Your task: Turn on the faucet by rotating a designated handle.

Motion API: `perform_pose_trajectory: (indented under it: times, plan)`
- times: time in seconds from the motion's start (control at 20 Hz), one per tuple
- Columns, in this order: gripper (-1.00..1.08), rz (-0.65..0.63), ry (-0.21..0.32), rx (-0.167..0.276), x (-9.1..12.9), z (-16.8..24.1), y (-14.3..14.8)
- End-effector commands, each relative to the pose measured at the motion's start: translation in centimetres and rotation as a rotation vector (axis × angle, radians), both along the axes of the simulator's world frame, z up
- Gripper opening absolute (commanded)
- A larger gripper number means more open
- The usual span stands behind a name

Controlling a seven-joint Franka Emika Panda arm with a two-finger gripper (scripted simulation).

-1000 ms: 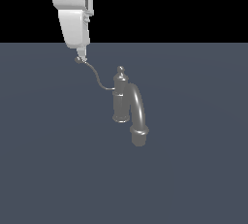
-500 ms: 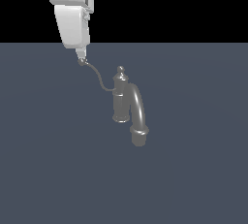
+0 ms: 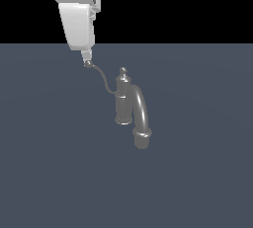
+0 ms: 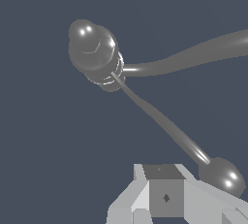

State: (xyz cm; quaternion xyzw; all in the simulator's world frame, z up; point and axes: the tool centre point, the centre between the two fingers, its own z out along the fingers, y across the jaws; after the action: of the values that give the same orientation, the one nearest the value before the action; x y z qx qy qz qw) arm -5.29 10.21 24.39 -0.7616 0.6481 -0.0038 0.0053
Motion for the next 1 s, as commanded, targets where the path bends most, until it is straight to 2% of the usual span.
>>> perform_pose_trajectory:
  times: [0.0,0.8,0.9,0.95]
  plan:
    - [-1.0,-0.008,0.006,-0.003,-0.8,-0.1,-1.3]
    - [-1.0,-0.003,0.012,-0.003,-5.2,-0.2,-6.5]
    - [-1.0,0.009,0.005,-0.002,-4.8,0.0,-5.6]
    - [-1.0,0.008,0.006,-0.003,-4.7,0.0,-6.2]
